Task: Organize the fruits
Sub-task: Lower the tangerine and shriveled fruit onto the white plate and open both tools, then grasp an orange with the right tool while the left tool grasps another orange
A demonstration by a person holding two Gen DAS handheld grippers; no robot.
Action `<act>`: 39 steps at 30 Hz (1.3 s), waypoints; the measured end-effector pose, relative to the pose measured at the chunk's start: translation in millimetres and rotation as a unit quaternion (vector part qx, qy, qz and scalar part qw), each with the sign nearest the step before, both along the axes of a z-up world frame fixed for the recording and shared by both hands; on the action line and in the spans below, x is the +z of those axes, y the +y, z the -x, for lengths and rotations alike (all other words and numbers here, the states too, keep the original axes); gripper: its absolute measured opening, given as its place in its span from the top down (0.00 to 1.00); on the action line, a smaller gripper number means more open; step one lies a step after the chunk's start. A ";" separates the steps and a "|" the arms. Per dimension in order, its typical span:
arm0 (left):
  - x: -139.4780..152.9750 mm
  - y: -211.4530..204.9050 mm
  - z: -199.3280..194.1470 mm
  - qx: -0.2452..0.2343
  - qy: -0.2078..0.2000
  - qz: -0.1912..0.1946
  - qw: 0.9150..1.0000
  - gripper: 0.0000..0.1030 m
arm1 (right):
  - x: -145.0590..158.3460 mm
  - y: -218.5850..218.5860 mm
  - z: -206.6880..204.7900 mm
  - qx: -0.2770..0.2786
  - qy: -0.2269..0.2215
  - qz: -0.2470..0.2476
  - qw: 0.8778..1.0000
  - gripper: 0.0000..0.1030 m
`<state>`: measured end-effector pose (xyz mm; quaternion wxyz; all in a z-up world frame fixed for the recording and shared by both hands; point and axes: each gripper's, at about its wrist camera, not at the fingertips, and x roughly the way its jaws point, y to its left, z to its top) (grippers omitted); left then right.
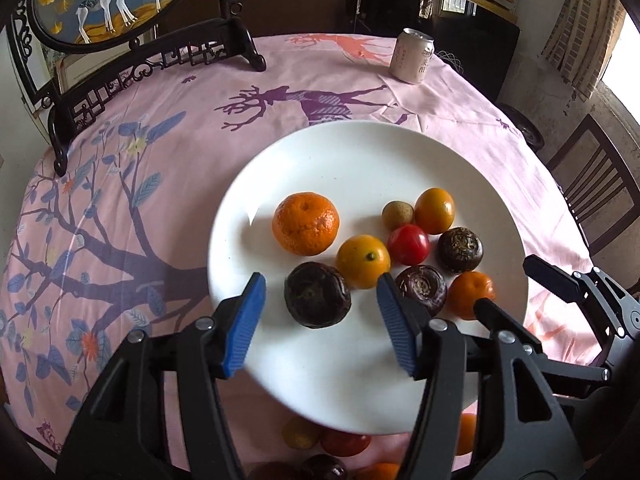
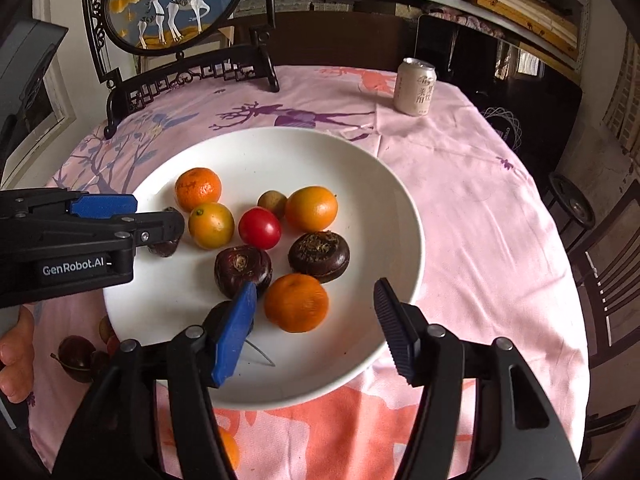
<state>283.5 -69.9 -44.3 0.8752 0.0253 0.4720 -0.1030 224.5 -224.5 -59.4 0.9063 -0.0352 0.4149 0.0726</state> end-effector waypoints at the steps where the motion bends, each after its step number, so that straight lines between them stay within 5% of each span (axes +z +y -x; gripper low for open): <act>1: 5.9 2.2 7.0 -0.001 -0.008 0.000 1.000 0.42 | 5.8 -1.5 6.5 -0.002 -0.006 0.000 1.000 0.41; 8: 35.9 42.1 106.0 0.026 -0.084 0.030 0.996 0.16 | 22.2 -15.8 90.7 -0.003 -0.016 -0.045 0.999 0.38; 13: 17.6 61.6 158.1 0.038 -0.085 0.029 0.995 0.15 | 11.4 -11.2 128.7 -0.005 0.001 -0.062 0.998 0.38; 21: 2.3 71.4 188.1 0.031 -0.068 0.029 0.997 0.15 | -5.0 12.3 131.8 0.012 0.023 -0.045 0.999 0.38; 29: -7.5 75.5 206.5 0.027 -0.057 0.026 0.998 0.15 | -35.5 30.3 92.5 0.019 0.054 -0.034 0.998 0.38; 32: -8.6 79.0 207.9 0.031 -0.051 0.029 0.998 0.15 | -45.0 36.1 81.3 0.022 0.056 -0.023 0.998 0.64; 39: -9.4 67.2 204.4 0.011 -0.040 0.047 0.998 0.15 | -21.7 29.3 107.0 0.019 0.032 -0.015 0.999 0.65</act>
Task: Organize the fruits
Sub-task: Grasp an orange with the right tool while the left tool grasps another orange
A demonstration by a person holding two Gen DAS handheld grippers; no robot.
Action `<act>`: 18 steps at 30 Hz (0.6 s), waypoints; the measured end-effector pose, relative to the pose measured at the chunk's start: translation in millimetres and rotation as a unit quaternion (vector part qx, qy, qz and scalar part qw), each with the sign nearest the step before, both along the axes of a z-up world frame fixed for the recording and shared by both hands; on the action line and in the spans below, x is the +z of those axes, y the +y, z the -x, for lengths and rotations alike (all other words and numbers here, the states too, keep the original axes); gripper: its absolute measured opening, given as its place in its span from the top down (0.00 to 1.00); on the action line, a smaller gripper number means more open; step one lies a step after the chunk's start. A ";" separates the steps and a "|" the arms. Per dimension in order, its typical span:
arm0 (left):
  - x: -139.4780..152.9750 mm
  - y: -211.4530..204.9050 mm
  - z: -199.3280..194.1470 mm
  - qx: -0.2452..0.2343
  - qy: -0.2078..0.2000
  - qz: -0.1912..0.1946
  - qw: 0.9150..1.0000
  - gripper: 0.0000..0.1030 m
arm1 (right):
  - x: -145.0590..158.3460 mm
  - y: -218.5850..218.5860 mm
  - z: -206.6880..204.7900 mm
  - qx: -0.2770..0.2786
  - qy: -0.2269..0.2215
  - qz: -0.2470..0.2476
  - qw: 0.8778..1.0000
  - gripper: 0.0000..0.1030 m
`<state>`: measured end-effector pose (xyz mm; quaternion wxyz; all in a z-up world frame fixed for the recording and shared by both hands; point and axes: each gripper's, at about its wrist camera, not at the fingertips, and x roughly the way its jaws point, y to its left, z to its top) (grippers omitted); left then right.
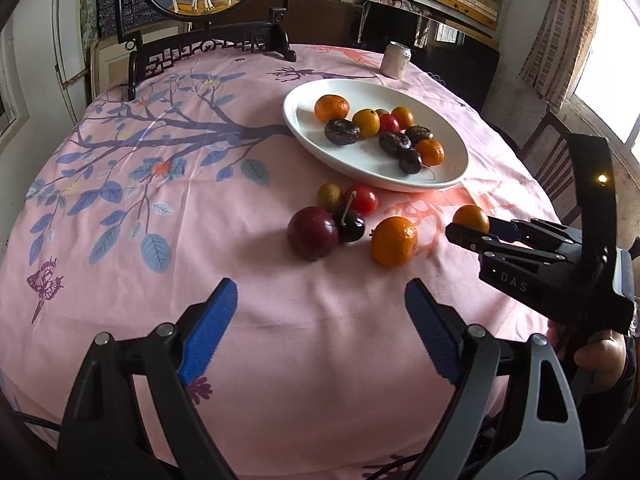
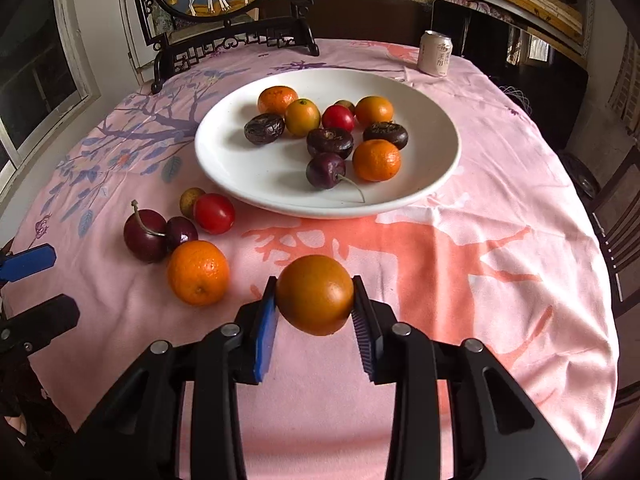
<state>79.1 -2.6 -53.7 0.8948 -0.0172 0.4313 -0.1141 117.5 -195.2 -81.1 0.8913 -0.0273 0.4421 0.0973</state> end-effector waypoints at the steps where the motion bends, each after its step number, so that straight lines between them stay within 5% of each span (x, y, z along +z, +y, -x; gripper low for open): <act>1: -1.3 -4.6 -1.5 -0.005 0.003 0.002 1.000 0.15 | 2.3 -3.6 6.1 -0.001 -0.003 0.000 1.000 0.65; 11: -23.0 -74.2 -31.2 -0.032 0.010 -0.052 0.998 0.19 | 3.5 -47.3 50.8 -0.027 -0.009 -0.034 0.999 0.65; 16: -36.8 -84.5 -54.1 -0.019 0.037 -0.058 0.997 0.36 | 7.5 -61.1 56.9 -0.036 -0.017 -0.046 0.998 0.65; 18: -41.5 -84.3 -61.5 -0.013 0.048 -0.055 0.997 0.58 | 7.2 -62.8 58.1 -0.034 -0.017 -0.050 0.998 0.65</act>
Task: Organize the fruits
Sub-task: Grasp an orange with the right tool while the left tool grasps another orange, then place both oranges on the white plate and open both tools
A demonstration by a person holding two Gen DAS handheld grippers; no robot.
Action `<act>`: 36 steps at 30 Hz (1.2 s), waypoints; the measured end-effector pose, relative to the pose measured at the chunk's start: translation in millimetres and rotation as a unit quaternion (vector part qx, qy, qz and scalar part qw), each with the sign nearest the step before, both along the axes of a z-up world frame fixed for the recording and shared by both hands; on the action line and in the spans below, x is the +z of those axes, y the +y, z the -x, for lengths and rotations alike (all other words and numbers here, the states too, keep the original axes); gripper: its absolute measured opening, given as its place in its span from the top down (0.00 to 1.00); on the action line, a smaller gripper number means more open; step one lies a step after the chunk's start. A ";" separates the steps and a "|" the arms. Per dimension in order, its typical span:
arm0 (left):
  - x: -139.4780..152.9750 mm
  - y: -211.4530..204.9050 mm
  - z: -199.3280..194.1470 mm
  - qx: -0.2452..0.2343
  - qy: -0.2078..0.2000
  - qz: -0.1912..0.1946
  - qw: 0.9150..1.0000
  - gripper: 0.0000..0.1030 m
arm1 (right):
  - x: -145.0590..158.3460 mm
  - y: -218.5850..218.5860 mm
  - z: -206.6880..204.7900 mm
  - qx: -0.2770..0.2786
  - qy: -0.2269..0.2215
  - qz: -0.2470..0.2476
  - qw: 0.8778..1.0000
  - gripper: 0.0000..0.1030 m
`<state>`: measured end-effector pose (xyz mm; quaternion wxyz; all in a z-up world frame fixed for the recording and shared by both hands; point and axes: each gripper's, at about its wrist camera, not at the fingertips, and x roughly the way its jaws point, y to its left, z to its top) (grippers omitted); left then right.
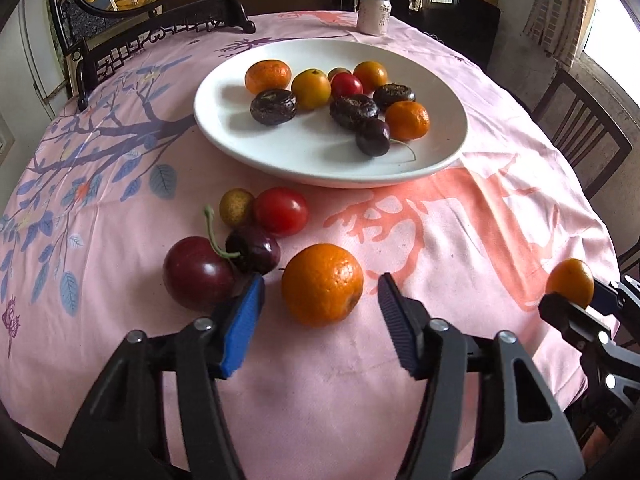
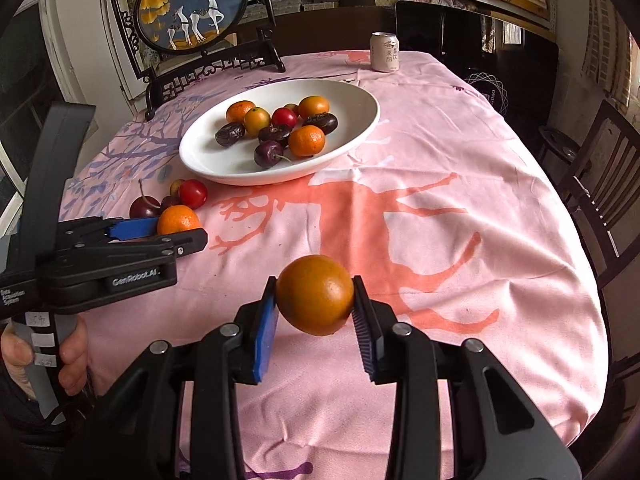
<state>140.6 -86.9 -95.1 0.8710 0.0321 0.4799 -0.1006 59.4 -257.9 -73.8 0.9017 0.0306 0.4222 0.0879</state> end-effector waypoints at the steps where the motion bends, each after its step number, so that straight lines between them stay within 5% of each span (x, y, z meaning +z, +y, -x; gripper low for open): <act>1: -1.5 0.8 -2.4 0.002 0.006 0.006 1.000 0.61 | -0.4 0.1 0.6 0.001 0.000 -0.001 1.000 0.65; 13: 32.3 39.7 42.3 -0.005 -0.029 0.056 0.998 0.61 | 1.1 18.9 -1.6 0.015 0.002 -0.005 1.000 0.65; 23: 57.7 107.1 58.2 0.044 -0.066 0.073 0.994 0.61 | 8.3 48.7 -8.1 0.031 0.000 0.005 1.000 0.65; 29: 71.8 115.4 27.5 0.041 -0.069 0.065 0.995 0.61 | 15.6 54.1 -22.9 0.036 -0.003 0.018 0.999 0.65; 36: 97.4 79.7 -72.4 0.021 -0.067 0.032 0.997 0.61 | 36.9 37.4 -85.3 0.024 -0.031 0.038 0.999 0.65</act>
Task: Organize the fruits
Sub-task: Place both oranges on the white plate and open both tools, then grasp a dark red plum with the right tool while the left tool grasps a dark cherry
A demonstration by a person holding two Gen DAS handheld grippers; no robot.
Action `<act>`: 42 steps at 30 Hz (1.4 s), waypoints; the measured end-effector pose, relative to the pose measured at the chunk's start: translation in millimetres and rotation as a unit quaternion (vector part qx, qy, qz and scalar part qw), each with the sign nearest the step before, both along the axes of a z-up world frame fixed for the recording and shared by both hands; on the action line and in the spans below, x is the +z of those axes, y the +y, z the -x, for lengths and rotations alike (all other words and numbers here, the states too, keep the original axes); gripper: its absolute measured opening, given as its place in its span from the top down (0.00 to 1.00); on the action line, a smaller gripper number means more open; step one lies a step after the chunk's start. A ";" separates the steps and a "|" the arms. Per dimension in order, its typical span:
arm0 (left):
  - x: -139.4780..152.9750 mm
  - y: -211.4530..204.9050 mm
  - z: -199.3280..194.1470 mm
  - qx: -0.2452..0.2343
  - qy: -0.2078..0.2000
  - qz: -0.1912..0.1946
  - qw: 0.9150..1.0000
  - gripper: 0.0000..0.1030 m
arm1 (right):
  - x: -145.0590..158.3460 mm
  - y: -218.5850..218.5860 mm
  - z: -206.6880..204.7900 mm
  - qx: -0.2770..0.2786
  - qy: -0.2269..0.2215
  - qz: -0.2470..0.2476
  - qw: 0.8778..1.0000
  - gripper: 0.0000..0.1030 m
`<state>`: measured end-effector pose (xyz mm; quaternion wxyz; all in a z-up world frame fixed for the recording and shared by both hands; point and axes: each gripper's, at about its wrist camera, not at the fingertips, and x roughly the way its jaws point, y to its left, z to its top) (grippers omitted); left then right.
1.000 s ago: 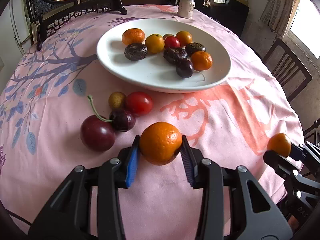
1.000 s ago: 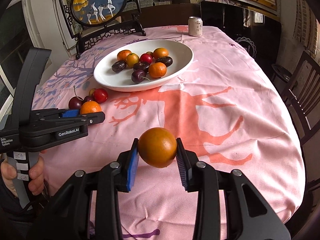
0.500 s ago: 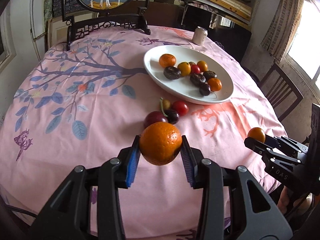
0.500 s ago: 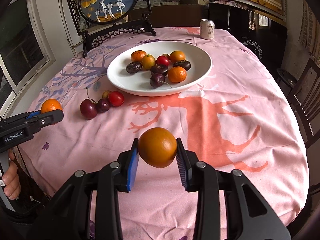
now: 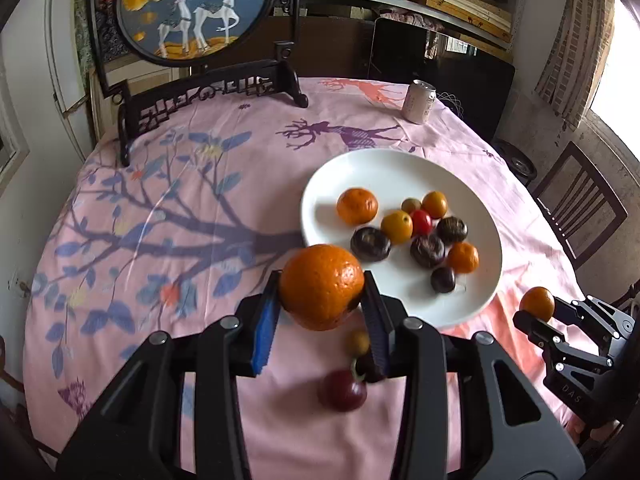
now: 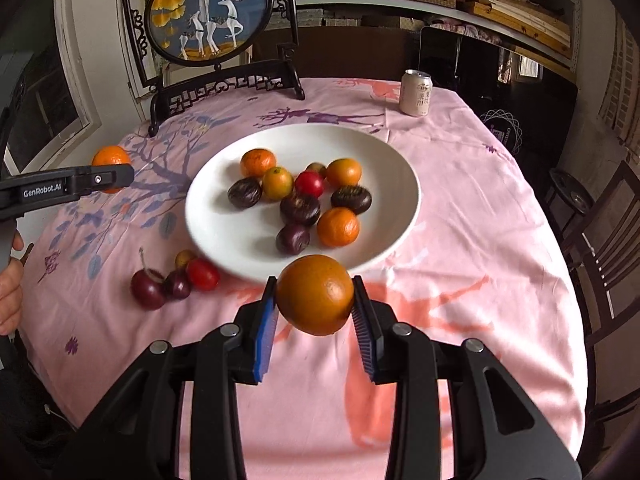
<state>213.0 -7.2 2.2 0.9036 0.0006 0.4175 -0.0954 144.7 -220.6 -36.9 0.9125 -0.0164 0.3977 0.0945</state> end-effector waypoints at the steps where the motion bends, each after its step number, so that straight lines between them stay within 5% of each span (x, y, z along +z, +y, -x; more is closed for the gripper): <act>1: 2.0 -7.6 -15.9 -0.004 0.003 0.001 1.000 0.61 | 1.5 -2.4 -14.4 -0.003 -0.002 0.002 1.000 0.65; 8: -16.4 -68.4 -115.4 -0.018 0.037 -0.020 0.999 0.61 | -12.5 -15.0 -107.4 -0.027 0.001 0.043 0.999 0.65; 16: -46.0 -102.1 -152.9 -0.037 0.067 -0.029 0.997 0.61 | -31.2 -25.1 -129.5 -0.027 0.004 0.046 0.999 0.65; 17: -47.5 -103.2 -154.9 -0.037 0.070 -0.029 0.996 0.60 | -32.4 -26.4 -130.9 -0.029 0.005 0.043 0.999 0.63; 19: -44.3 -101.7 -155.1 -0.033 0.066 -0.024 0.997 0.53 | -31.4 -27.1 -130.8 -0.032 -0.005 0.044 0.998 0.40; 20: -40.2 -99.5 -153.2 -0.029 0.062 -0.021 0.997 0.47 | -28.3 -27.1 -128.4 -0.035 -0.016 0.049 0.998 0.40; 26: 3.5 -65.1 -94.1 -0.023 0.008 -0.004 1.000 0.39 | 4.1 -35.6 -86.2 -0.047 -0.029 0.034 0.998 0.40; 29: 15.0 -39.6 -36.1 -0.004 -0.035 -0.012 0.999 0.28 | 15.2 -40.2 -41.6 -0.055 -0.036 0.011 0.998 0.28; 32: 7.7 -12.5 17.2 0.011 -0.043 0.002 0.999 0.28 | 16.2 -40.8 -0.6 -0.065 -0.039 -0.017 0.997 0.15; 42: -37.9 58.1 91.0 0.080 -0.005 0.022 0.997 0.23 | 21.6 9.6 51.3 -0.024 -0.043 0.012 0.999 0.15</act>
